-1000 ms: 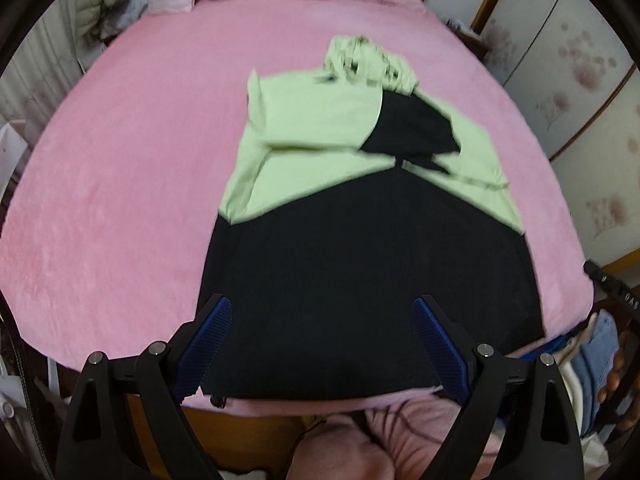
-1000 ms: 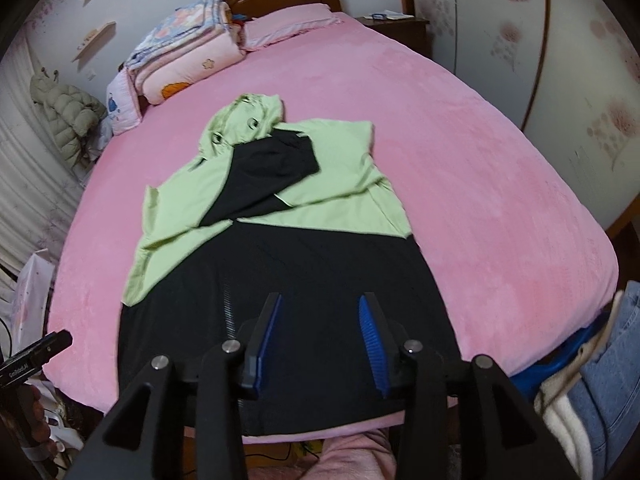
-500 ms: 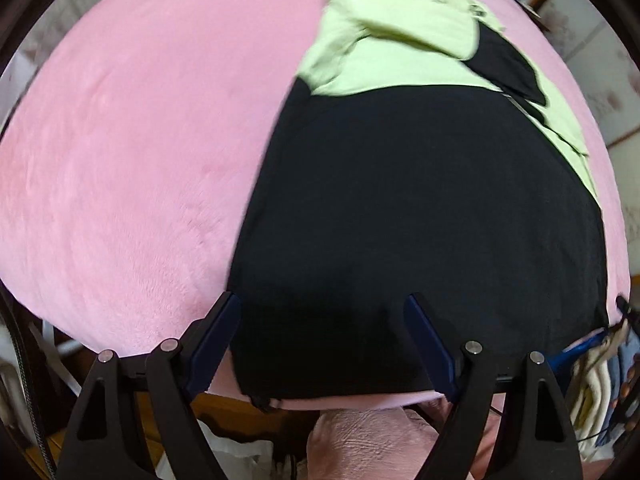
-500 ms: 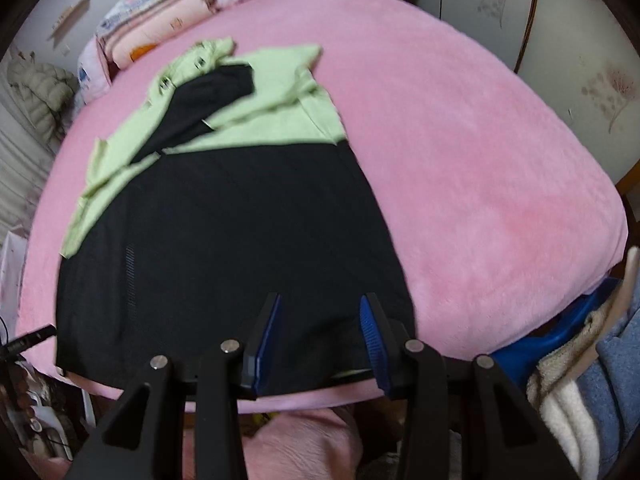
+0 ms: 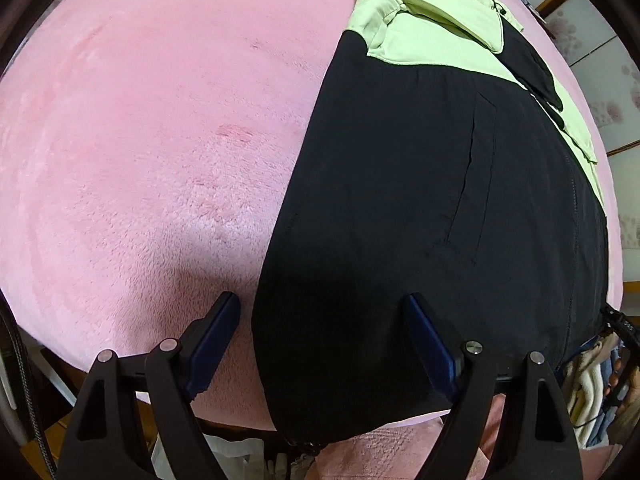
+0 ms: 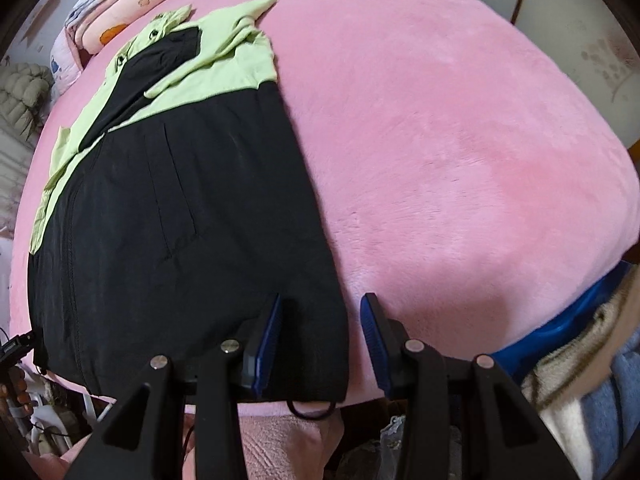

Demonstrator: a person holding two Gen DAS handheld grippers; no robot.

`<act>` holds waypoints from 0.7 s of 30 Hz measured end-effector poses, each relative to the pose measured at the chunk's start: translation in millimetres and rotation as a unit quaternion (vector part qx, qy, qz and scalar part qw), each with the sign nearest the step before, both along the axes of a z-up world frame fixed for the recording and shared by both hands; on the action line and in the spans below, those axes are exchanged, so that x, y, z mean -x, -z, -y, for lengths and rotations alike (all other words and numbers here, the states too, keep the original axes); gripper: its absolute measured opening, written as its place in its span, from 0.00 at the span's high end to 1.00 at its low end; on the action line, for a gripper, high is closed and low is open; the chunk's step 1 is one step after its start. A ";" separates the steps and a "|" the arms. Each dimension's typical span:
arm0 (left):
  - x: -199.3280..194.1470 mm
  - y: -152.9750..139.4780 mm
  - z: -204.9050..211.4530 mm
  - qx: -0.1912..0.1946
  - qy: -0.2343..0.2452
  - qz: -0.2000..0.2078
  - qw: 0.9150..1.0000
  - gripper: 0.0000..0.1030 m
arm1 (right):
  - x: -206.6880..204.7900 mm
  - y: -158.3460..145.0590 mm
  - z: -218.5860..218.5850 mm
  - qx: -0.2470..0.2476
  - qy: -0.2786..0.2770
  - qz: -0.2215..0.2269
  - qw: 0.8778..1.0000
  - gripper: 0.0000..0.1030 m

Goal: Fold large clothes
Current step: 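Grasp the black hem with both grippers and lift it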

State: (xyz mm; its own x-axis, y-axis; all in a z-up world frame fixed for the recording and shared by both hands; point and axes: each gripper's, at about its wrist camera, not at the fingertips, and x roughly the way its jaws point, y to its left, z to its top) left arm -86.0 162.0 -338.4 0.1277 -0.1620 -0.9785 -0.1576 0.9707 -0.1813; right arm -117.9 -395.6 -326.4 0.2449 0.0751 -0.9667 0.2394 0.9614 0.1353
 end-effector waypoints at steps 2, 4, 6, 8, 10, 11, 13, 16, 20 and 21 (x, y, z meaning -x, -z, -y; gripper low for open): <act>1.0 2.3 -5.7 0.007 0.002 -0.002 1.000 0.19 | -1.6 4.8 2.0 -0.010 0.000 -0.002 1.000 0.61; 2.7 3.0 -8.4 0.012 0.004 -0.002 1.000 0.19 | -1.4 6.7 4.6 -0.021 0.003 -0.001 1.000 0.60; 1.9 3.4 -11.9 0.012 0.010 0.000 1.000 0.19 | -0.3 8.6 7.1 -0.033 0.007 0.001 0.999 0.60; 3.0 2.5 -12.1 0.007 0.018 0.003 1.000 0.20 | 0.8 10.3 8.8 -0.048 0.007 -0.004 0.999 0.61; 3.5 2.8 -10.5 -0.008 0.030 -0.002 1.000 0.42 | -0.2 10.6 7.1 -0.049 0.003 -0.011 0.999 0.69; 2.8 1.7 -8.0 -0.012 0.036 -0.005 0.999 0.52 | -1.3 9.6 6.7 -0.045 0.000 -0.014 0.999 0.74; -0.9 -2.3 -2.8 -0.018 0.040 -0.010 0.999 0.90 | -2.8 6.0 4.1 -0.046 -0.005 -0.016 0.999 0.82; -6.8 -11.2 6.0 -0.034 0.047 -0.024 0.998 0.96 | -4.9 -4.3 -7.6 -0.018 -0.031 -0.018 0.999 0.86; -17.6 -43.9 17.3 -0.001 0.042 -0.019 0.999 0.98 | -7.4 -35.0 -15.4 -0.013 -0.056 0.010 0.998 0.87; -21.2 -52.6 16.4 0.010 0.035 -0.015 0.999 0.98 | -8.0 -42.7 -14.4 -0.018 -0.057 0.017 0.998 0.87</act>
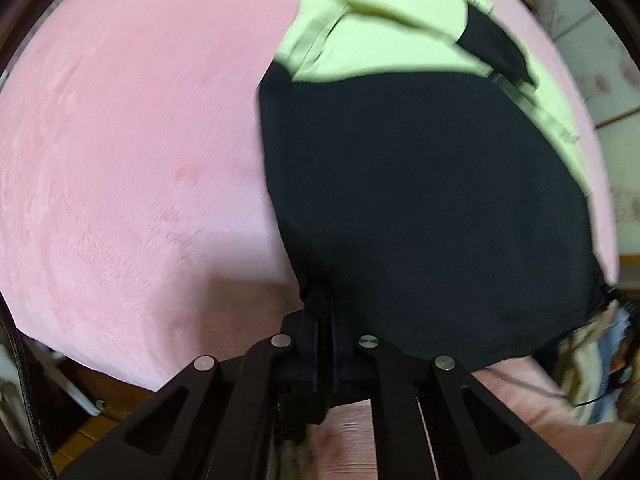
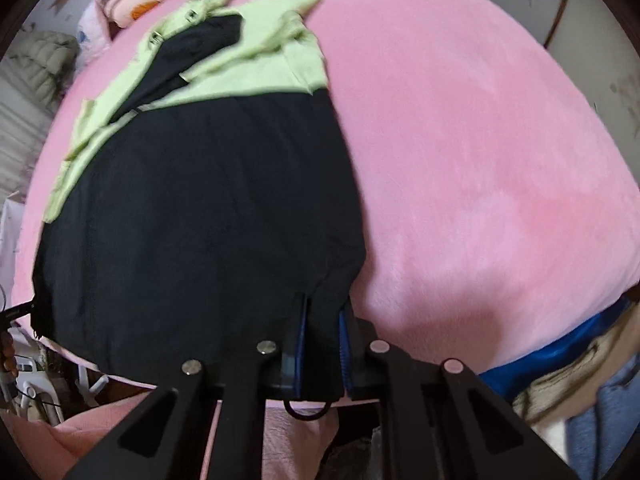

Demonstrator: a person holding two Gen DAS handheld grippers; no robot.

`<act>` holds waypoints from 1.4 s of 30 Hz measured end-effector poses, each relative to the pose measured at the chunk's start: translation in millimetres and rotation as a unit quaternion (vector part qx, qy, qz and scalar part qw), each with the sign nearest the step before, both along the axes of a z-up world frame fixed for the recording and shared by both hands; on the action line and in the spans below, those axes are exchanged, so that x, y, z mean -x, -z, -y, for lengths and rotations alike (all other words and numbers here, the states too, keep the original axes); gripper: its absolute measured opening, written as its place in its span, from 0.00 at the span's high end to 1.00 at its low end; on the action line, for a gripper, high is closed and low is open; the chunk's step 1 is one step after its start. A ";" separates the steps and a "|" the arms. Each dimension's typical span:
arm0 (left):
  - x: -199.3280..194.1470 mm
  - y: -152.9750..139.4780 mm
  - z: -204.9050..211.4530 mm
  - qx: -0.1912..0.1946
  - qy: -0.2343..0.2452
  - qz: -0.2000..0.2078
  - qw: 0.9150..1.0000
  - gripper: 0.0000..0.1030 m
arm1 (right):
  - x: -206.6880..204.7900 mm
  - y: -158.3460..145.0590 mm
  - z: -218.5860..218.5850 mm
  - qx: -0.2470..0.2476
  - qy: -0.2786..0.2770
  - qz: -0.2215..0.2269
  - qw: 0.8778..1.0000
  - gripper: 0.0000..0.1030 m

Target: Fold large clothes

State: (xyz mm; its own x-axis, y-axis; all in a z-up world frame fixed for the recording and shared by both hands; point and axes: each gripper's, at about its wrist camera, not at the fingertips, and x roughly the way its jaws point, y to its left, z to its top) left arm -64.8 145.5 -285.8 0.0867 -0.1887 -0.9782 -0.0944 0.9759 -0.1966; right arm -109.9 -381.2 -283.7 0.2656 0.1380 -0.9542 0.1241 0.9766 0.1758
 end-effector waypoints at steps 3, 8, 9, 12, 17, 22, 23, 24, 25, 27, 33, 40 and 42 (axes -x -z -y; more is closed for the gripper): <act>-14.2 -39.1 -3.8 0.051 -0.045 0.027 0.997 0.98 | -10.4 -36.2 4.4 -0.031 -0.004 0.029 0.999 0.88; -52.2 -104.5 -18.5 0.112 -0.126 0.084 0.982 0.98 | -59.0 -102.2 3.5 -0.066 -0.037 0.088 0.993 0.88; -60.2 -116.7 -23.2 0.118 -0.143 0.096 0.978 0.98 | -71.2 -114.0 3.3 -0.071 -0.042 0.102 0.991 0.88; -89.5 -146.3 -34.0 0.125 -0.197 0.127 0.964 0.98 | -116.1 -145.2 8.6 -0.094 -0.048 0.140 0.985 0.88; -160.9 -163.6 -48.1 0.099 -0.267 0.150 0.947 0.98 | -214.9 -165.7 25.5 -0.122 -0.023 0.160 0.979 0.88; -233.2 -139.7 -56.5 0.080 -0.297 0.140 0.941 0.97 | -295.7 -146.7 24.6 -0.103 -0.002 0.137 0.985 0.87; -247.8 -133.9 -54.8 0.075 -0.298 0.139 0.941 0.97 | -312.3 -137.8 22.2 -0.095 0.005 0.128 0.987 0.87; -260.7 -125.7 -52.6 0.072 -0.296 0.139 0.942 0.97 | -326.6 -128.6 19.4 -0.086 0.010 0.121 0.989 0.87; -275.3 -116.0 -47.0 0.065 -0.290 0.140 0.945 0.97 | -340.6 -117.7 15.6 -0.073 0.015 0.115 0.991 0.87; -304.5 -97.8 -43.9 0.055 -0.278 0.139 0.949 0.96 | -367.9 -93.8 7.3 -0.053 0.025 0.105 0.993 0.87; -375.6 -8.5 -41.3 0.025 -0.243 0.065 0.968 0.53 | -413.5 -16.4 -4.3 0.017 0.094 0.039 0.995 0.75; -380.2 2.6 -52.1 0.061 -0.222 0.105 0.967 0.43 | -395.5 -11.2 -1.0 0.046 0.095 0.095 0.990 0.62; -377.0 -6.5 -47.4 0.047 -0.183 0.130 0.973 0.42 | -388.9 -9.8 3.5 0.034 0.095 0.097 0.990 0.62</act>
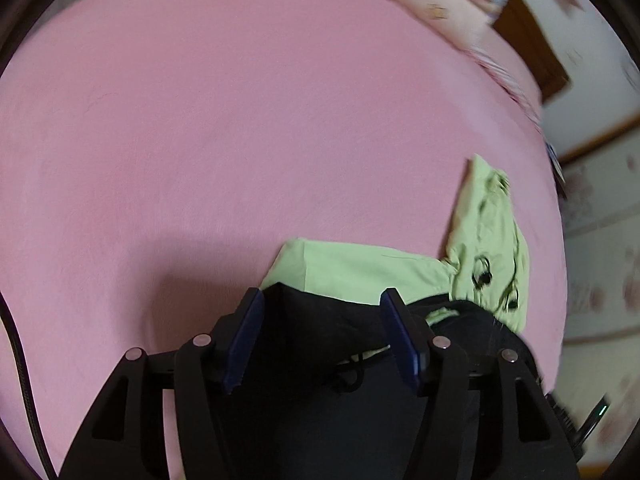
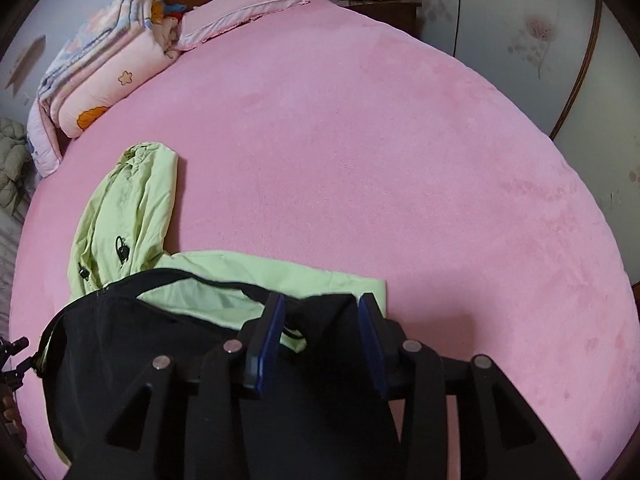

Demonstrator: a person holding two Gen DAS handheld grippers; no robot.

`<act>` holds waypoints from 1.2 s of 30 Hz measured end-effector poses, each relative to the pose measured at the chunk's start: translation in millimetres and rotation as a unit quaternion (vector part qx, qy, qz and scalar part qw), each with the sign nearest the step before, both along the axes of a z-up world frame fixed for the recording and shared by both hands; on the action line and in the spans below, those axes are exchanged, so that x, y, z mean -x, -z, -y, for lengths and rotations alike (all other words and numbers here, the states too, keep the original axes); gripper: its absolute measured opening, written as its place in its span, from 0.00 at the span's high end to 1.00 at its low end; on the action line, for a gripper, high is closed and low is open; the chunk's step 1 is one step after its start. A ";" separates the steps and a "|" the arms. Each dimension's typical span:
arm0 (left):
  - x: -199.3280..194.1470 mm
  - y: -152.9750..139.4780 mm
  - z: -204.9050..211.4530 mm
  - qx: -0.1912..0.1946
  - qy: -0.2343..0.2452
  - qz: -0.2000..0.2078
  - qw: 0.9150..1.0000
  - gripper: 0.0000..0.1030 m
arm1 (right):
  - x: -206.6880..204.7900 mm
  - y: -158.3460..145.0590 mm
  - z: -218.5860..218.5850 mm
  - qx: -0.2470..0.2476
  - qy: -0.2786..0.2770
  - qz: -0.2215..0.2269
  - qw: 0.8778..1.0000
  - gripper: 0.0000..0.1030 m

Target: Fold large clothes

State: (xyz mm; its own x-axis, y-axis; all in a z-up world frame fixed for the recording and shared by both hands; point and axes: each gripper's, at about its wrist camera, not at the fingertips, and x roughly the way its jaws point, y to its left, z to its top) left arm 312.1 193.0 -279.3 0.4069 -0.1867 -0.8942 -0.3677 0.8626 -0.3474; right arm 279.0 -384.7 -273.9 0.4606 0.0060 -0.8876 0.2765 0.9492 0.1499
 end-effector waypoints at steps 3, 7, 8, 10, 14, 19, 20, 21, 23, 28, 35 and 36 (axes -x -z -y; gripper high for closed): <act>6.0 -11.6 19.8 -0.076 0.085 0.027 0.993 0.42 | 8.3 3.9 -0.6 0.004 -0.017 -0.011 1.000 0.62; 23.2 -14.4 51.4 -0.175 0.211 0.048 0.961 0.42 | 11.5 11.7 -8.4 0.026 -0.062 -0.024 0.997 0.62; 26.9 -10.7 60.2 -0.204 0.242 0.047 0.948 0.42 | 10.6 14.4 -10.3 0.037 -0.071 -0.027 0.996 0.62; 28.0 -3.0 69.8 -0.231 0.271 0.045 0.933 0.42 | 7.4 18.8 -14.4 0.045 -0.080 -0.026 0.995 0.62; 16.5 8.9 74.1 -0.234 0.274 0.046 0.932 0.42 | -7.7 24.1 -19.3 0.045 -0.093 -0.019 0.994 0.62; -4.8 23.3 69.6 -0.247 0.263 0.053 0.931 0.40 | -32.8 35.9 -25.1 0.051 -0.113 -0.026 0.992 0.62; -13.2 31.3 73.0 -0.251 0.262 0.049 0.931 0.40 | -37.5 39.3 -25.3 0.052 -0.116 -0.030 0.991 0.62; -20.7 35.6 72.7 -0.254 0.258 0.046 0.931 0.40 | -41.8 42.7 -24.9 0.055 -0.116 -0.032 0.991 0.62; -33.6 40.5 67.1 -0.242 0.238 0.033 0.940 0.39 | -47.3 48.3 -23.2 0.056 -0.114 -0.035 0.991 0.62; -39.7 21.4 45.3 -0.162 0.187 0.036 0.968 0.40 | -56.5 55.1 -13.3 0.029 -0.094 -0.034 0.995 0.62; -10.9 -21.8 29.3 -0.127 0.229 0.060 0.963 0.39 | -64.8 58.2 -2.4 0.001 -0.072 -0.026 0.997 0.61; -7.0 -23.7 27.4 -0.128 0.233 0.062 0.962 0.37 | -64.9 58.7 -1.1 -0.002 -0.070 -0.026 0.997 0.61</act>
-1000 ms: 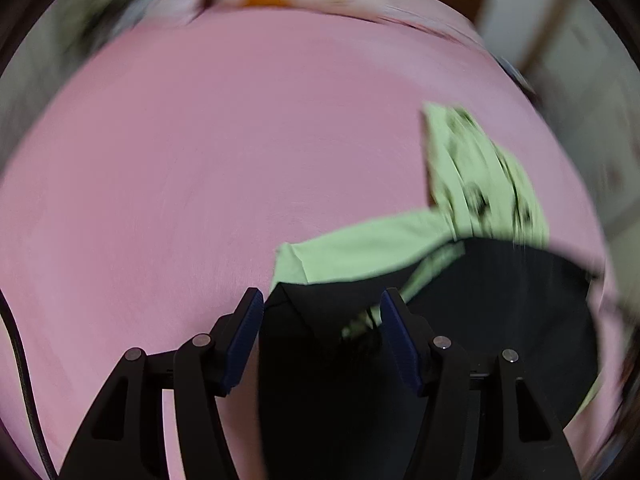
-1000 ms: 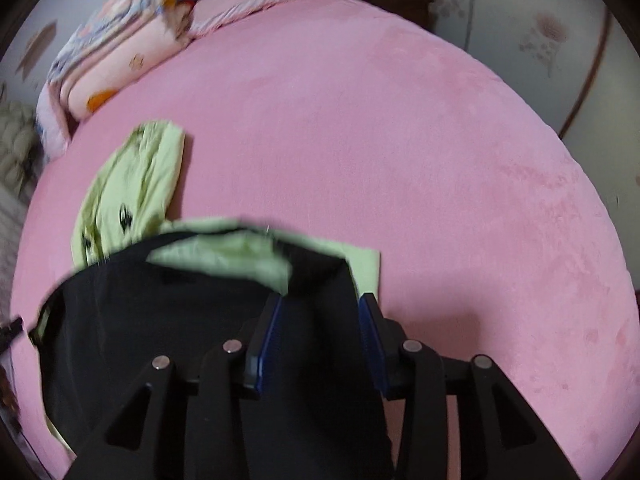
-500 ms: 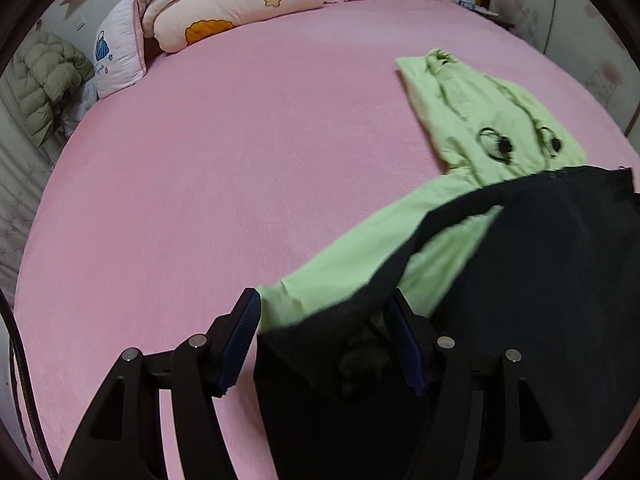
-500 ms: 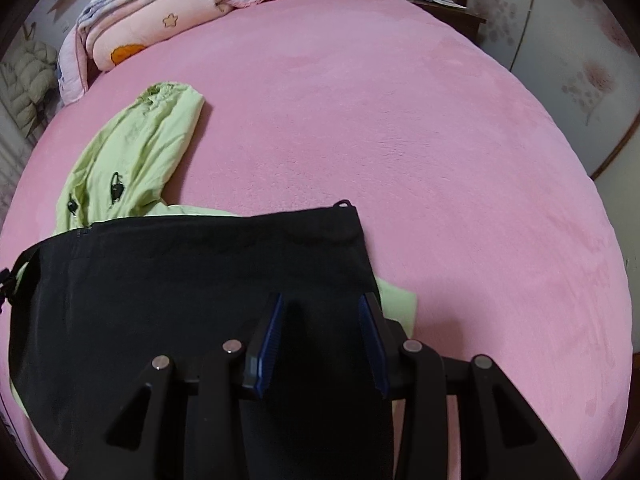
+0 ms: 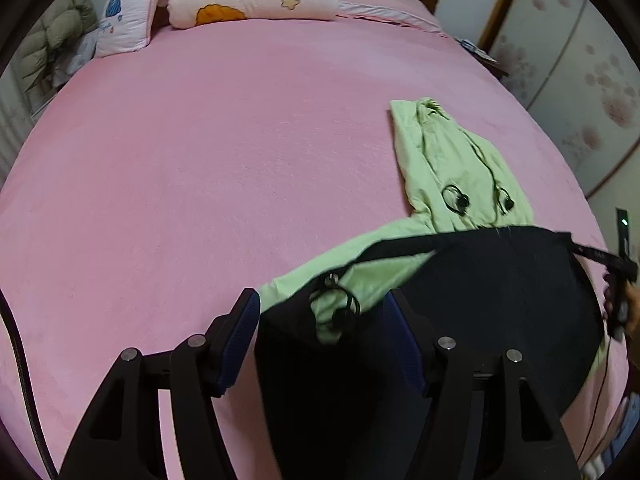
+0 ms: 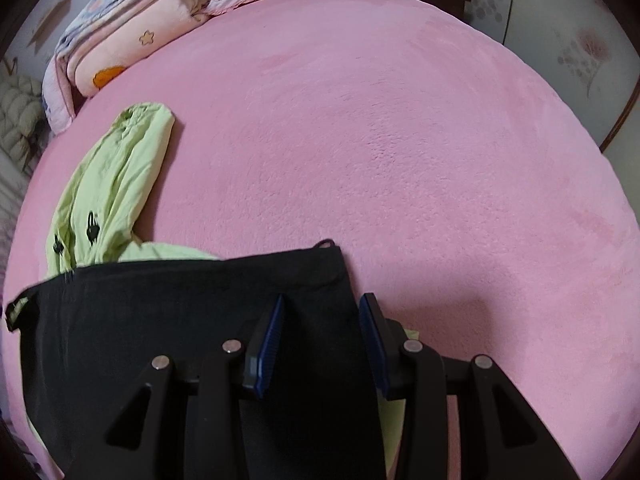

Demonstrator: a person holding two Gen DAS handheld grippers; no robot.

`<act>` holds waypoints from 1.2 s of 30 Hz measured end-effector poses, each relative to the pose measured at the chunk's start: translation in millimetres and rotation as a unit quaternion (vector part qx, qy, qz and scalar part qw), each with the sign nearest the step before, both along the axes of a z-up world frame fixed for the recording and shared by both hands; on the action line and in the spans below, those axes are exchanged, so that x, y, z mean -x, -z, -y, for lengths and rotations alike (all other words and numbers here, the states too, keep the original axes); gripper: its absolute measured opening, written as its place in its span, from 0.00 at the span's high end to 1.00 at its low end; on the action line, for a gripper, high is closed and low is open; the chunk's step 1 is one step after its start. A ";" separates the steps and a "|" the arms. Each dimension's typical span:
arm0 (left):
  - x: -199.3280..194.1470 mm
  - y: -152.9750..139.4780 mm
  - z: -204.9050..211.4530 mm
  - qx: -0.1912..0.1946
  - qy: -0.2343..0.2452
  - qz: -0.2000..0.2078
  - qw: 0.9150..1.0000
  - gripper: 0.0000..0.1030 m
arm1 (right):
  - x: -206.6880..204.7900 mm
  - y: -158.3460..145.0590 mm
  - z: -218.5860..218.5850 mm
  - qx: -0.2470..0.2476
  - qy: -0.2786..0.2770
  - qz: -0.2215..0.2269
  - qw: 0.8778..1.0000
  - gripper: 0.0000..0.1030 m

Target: Fold large clothes

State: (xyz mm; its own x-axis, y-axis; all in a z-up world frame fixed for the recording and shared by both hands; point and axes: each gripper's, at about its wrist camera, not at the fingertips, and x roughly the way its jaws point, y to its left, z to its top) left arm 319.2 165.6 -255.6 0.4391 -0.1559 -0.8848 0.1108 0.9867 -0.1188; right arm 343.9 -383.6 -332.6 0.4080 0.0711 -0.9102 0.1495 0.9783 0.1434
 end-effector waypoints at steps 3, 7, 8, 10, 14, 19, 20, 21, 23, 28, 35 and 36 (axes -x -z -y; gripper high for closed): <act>4.5 6.7 -1.8 -0.021 0.015 -0.002 1.000 0.34 | 0.5 2.5 1.9 -0.014 0.010 0.003 1.000 0.59; 3.5 30.5 6.4 -0.037 0.045 -0.018 0.998 0.34 | 0.8 3.4 2.7 -0.022 0.012 0.006 1.000 0.57; 4.2 35.1 11.7 -0.039 0.058 -0.022 0.997 0.34 | 0.5 3.5 2.6 -0.022 0.010 0.006 1.000 0.57; 6.3 41.9 23.4 -0.038 0.087 -0.028 0.995 0.34 | 0.1 3.6 2.7 -0.022 0.004 0.005 1.000 0.57; 0.9 51.6 31.7 -0.081 0.094 -0.018 0.992 0.34 | 0.0 5.2 3.1 -0.020 -0.008 0.005 1.000 0.55; -36.1 67.6 26.1 -0.100 0.051 -0.018 0.994 0.34 | -5.8 10.9 2.6 -0.020 -0.017 0.003 1.000 0.53; -41.7 70.7 23.9 -0.093 0.045 -0.021 0.994 0.34 | -7.8 11.9 2.7 -0.024 -0.017 0.003 1.000 0.53; -47.3 75.1 22.4 -0.087 0.038 -0.027 0.995 0.34 | -9.4 12.9 2.6 -0.027 -0.018 0.002 0.999 0.53; -53.8 84.1 21.6 -0.080 0.028 -0.036 0.996 0.49 | -12.8 15.1 2.3 -0.036 -0.020 0.000 0.999 0.52; -57.8 90.2 27.3 -0.094 0.001 -0.037 0.995 0.89 | -16.0 18.4 -1.3 -0.038 -0.033 -0.013 0.999 0.77; -63.0 67.2 25.7 -0.069 -0.035 -0.016 0.997 0.92 | -7.7 -16.2 6.1 -0.050 -0.013 0.054 0.997 0.87; -65.9 66.1 26.6 -0.072 -0.034 -0.011 0.997 0.92 | -8.5 -19.3 5.6 -0.046 -0.013 0.064 0.997 0.87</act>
